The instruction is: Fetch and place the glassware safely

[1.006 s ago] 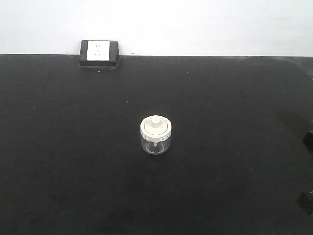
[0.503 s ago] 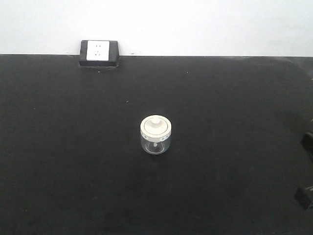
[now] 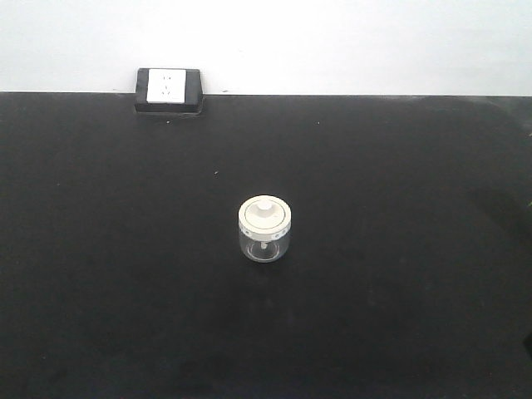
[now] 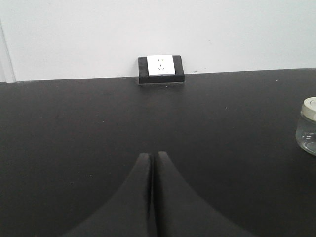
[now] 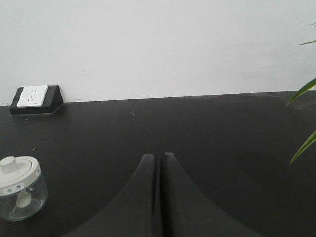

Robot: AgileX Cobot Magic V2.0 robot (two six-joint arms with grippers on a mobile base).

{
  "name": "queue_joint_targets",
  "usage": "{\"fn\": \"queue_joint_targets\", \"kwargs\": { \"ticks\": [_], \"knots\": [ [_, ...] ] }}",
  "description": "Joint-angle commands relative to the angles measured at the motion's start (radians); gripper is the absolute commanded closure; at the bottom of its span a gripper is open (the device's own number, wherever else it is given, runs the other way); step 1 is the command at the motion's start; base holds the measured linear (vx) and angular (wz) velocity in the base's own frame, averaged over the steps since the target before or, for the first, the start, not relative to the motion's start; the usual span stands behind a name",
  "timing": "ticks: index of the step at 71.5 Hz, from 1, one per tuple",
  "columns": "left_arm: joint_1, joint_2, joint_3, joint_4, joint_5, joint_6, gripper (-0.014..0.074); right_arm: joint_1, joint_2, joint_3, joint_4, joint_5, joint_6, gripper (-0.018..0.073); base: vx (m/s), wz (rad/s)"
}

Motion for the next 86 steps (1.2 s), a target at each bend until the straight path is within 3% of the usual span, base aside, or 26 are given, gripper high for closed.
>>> {"fn": "queue_joint_targets", "kwargs": {
  "ticks": [1,27,35,86],
  "knots": [
    [0.0,-0.012,0.029,-0.01,-0.075,-0.008,0.0603,-0.013,-0.045,0.024,0.003,-0.105,-0.011,0.0567,0.0,0.0],
    [0.0,-0.012,0.029,-0.01,-0.075,-0.008,0.0603,-0.02,-0.281,0.201,0.003,-0.105,-0.016,0.0567,0.0,0.0],
    [0.0,-0.012,0.029,-0.01,-0.075,-0.008,0.0603,-0.02,-0.368,0.202,0.001,-0.041,-0.016,0.0567,0.0,0.0],
    [0.0,-0.012,0.029,-0.01,-0.074,-0.008,0.0603,-0.02,-0.368,0.202,-0.016,-0.019,-0.016,0.0567,0.0,0.0]
  ]
}}
